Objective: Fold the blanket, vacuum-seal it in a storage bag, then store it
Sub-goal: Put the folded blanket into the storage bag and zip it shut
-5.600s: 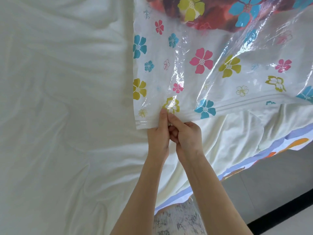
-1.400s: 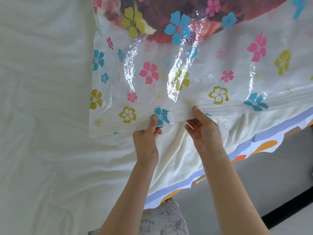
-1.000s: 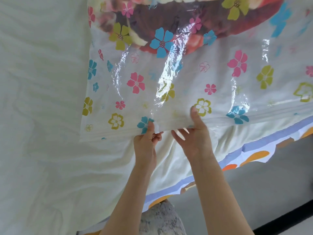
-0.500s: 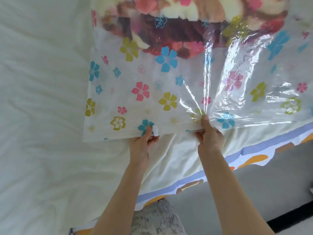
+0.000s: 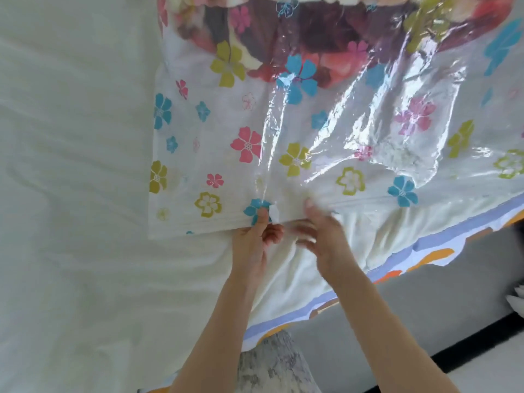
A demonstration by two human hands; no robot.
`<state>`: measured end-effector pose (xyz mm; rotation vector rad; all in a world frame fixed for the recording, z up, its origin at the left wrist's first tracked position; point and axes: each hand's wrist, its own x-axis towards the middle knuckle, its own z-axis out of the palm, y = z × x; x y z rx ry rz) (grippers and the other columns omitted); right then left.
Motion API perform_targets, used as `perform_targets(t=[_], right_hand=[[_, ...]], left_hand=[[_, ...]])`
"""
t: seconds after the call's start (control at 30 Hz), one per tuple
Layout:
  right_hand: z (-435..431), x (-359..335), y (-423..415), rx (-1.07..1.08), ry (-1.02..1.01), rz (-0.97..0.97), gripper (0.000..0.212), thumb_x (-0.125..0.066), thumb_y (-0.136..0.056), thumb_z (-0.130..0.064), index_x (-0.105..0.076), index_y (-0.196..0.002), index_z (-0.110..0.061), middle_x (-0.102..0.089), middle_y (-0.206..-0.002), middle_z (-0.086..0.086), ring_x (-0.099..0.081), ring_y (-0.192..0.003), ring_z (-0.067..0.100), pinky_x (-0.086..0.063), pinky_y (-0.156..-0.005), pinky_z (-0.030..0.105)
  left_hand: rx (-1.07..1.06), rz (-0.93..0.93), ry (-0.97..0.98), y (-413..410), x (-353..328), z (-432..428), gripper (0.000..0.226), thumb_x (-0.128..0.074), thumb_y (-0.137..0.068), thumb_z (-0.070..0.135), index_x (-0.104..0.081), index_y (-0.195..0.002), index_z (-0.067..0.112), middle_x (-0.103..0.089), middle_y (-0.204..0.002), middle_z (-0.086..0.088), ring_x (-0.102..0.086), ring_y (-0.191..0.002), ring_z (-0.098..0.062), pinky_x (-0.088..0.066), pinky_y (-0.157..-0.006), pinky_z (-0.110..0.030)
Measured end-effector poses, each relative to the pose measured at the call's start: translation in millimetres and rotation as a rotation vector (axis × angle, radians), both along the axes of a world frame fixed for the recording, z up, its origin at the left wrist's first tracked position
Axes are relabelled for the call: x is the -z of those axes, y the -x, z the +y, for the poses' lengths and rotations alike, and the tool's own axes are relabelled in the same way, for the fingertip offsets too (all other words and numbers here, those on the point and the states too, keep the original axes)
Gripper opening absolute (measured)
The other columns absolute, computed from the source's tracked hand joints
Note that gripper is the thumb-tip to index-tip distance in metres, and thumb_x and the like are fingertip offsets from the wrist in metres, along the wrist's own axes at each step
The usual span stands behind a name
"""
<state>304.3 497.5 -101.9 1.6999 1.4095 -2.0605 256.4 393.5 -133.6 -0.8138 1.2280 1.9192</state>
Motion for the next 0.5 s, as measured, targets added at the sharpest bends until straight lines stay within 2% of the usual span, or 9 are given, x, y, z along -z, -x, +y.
perform_targets(t=[0.03, 0.1, 0.2, 0.27, 0.4, 0.5], right_hand=[[-13, 0, 1, -0.141, 0.004, -0.029, 0.026, -0.064, -0.087, -0.036, -0.069, -0.079, -0.012, -0.065, -0.065, 0.001, -0.054, -0.060, 0.014, -0.044, -0.054, 0.023], [-31, 0, 3, -0.226, -0.028, 0.004, 0.025, -0.069, -0.085, -0.029, -0.070, -0.073, -0.006, -0.063, -0.064, 0.007, -0.052, -0.057, 0.014, -0.039, -0.050, 0.022], [-42, 0, 6, -0.139, -0.131, 0.043, 0.030, -0.067, -0.087, -0.020, -0.069, -0.068, 0.002, -0.060, -0.057, 0.007, -0.052, -0.052, 0.011, -0.039, -0.050, 0.018], [-50, 4, 4, -0.084, -0.155, 0.032, 0.034, -0.065, -0.088, -0.023, -0.066, -0.069, 0.006, -0.057, -0.056, 0.004, -0.049, -0.054, 0.010, -0.038, -0.052, 0.015], [-64, 9, 8, -0.013, -0.100, 0.029, 0.049, -0.063, -0.089, -0.034, -0.055, -0.072, 0.011, -0.048, -0.061, 0.005, -0.044, -0.062, 0.014, -0.038, -0.061, 0.026], [-66, 13, 13, 0.070, -0.101, 0.030, 0.047, -0.062, -0.089, -0.036, -0.056, -0.070, 0.007, -0.051, -0.060, 0.008, -0.046, -0.061, 0.015, -0.042, -0.060, 0.025]], left_hand=[[0.033, 0.041, 0.016, -1, -1, -2, 0.022, -0.052, -0.094, 0.014, -0.054, -0.075, 0.004, -0.052, -0.051, -0.004, -0.049, -0.044, -0.012, -0.043, -0.045, -0.022], [0.091, 0.101, 0.042, -4, -2, -5, 0.027, -0.053, -0.095, 0.018, -0.051, -0.071, 0.007, -0.043, -0.049, -0.002, -0.041, -0.045, -0.015, -0.037, -0.042, -0.025], [0.099, 0.136, 0.129, -2, -8, -4, 0.032, -0.052, -0.095, 0.016, -0.049, -0.064, 0.008, -0.038, -0.044, 0.003, -0.037, -0.039, -0.009, -0.034, -0.038, -0.020], [0.103, 0.146, 0.182, -2, -13, -1, 0.036, -0.052, -0.095, 0.014, -0.047, -0.060, 0.009, -0.037, -0.040, 0.007, -0.036, -0.036, -0.004, -0.033, -0.036, -0.017], [0.114, 0.189, 0.264, -5, -11, -1, 0.036, -0.055, -0.094, 0.011, -0.051, -0.058, 0.009, -0.042, -0.039, 0.010, -0.040, -0.037, -0.002, -0.035, -0.038, -0.016], [0.157, 0.258, 0.347, -6, -5, -3, 0.044, -0.057, -0.093, 0.015, -0.048, -0.050, 0.010, -0.043, -0.037, 0.011, -0.042, -0.038, -0.001, -0.038, -0.042, -0.016]])
